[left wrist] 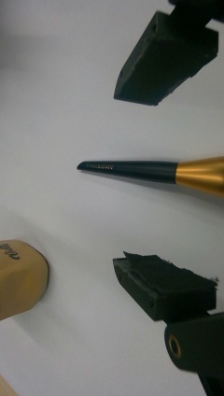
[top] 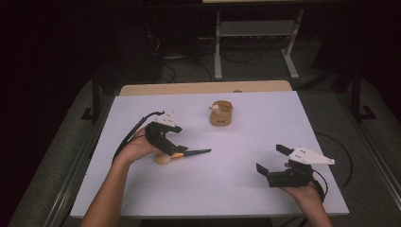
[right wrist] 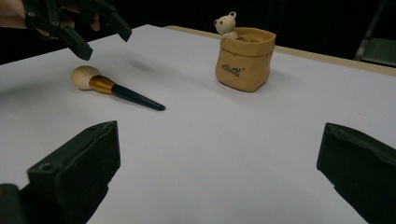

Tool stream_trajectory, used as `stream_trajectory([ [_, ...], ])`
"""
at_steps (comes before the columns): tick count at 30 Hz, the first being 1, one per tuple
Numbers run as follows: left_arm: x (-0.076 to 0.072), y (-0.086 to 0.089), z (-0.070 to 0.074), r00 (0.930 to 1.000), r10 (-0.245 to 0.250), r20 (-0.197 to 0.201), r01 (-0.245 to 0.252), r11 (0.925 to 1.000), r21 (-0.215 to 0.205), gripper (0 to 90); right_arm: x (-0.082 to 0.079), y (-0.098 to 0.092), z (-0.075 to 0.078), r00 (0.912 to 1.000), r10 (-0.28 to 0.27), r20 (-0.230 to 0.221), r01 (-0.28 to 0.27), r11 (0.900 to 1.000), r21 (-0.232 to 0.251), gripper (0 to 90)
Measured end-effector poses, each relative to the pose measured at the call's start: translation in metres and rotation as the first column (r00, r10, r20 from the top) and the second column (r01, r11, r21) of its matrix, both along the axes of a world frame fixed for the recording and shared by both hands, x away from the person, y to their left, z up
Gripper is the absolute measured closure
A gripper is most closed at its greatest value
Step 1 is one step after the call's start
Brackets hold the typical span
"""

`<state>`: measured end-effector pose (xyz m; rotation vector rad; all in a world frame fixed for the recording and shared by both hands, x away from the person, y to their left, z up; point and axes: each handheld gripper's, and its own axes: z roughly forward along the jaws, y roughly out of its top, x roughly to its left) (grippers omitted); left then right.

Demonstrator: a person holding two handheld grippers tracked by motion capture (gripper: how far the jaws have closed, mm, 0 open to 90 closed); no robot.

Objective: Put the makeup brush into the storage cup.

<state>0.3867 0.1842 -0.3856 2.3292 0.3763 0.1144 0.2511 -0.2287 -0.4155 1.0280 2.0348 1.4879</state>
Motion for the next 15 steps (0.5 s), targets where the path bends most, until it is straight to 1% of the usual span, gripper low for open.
stream_trajectory([
  [2, 0.0, 0.0, 0.0, 1.0, 0.003, -0.001, -0.003, 0.9999, 0.015, 17.6, 0.0, 0.0, 0.0, 1.0, 0.0, 0.001, 0.0, 1.0, -0.002, 0.0],
  [4, 0.0, -0.001, -0.001, 1.0, -0.01, 0.001, 0.01, 0.9993, 0.037, 18.4, 0.0, 0.0, 0.0, 1.0, -0.001, 0.003, 0.001, 1.0, -0.001, 0.0],
  [5, 0.0, -0.001, -0.001, 1.0, -0.01, 0.001, 0.01, 0.9993, 0.037, 19.3, 0.0, 0.0, 0.0, 1.0, -0.001, 0.002, 0.001, 1.0, -0.001, 0.0],
  [6, 0.0, -0.001, -0.003, 0.9999, -0.009, -0.006, 0.009, 0.9985, 0.053, 19.3, 0.0, -0.001, 0.0, 1.0, -0.002, 0.002, 0.002, 1.0, -0.001, 0.0],
  [9, 0.001, -0.002, -0.006, 0.9997, -0.022, -0.014, 0.023, 0.9964, 0.081, 19.7, -0.001, -0.001, 0.0, 1.0, -0.003, 0.002, 0.003, 1.0, -0.002, 0.0],
  [10, 0.001, -0.002, -0.006, 0.9997, -0.022, -0.014, 0.023, 0.9964, 0.081, 20.3, 0.0, -0.001, 0.0, 1.0, -0.003, 0.002, 0.003, 1.0, -0.004, 0.0],
  [11, 0.0, -0.002, -0.008, 0.9994, -0.026, -0.021, 0.028, 0.9944, 0.102, 20.3, 0.0, -0.001, 0.0, 1.0, -0.003, 0.002, 0.003, 1.0, -0.005, 0.0],
  [12, 0.0, -0.002, -0.008, 0.9994, -0.026, -0.021, 0.028, 0.9944, 0.102, 20.5, -0.001, -0.001, 0.0, 1.0, -0.004, -0.002, 0.004, 1.0, -0.002, 0.0],
  [14, 0.001, -0.003, -0.011, 0.9989, -0.035, -0.032, 0.039, 0.9908, 0.13, 21.4, -0.001, -0.001, 0.0, 1.0, -0.004, -0.003, 0.004, 1.0, 0.0, 0.0],
  [15, 0.001, -0.003, -0.012, 0.9988, -0.036, -0.032, 0.04, 0.9901, 0.134, 21.8, -0.001, -0.001, 0.0, 1.0, -0.004, -0.003, 0.004, 1.0, -0.001, 0.0],
])
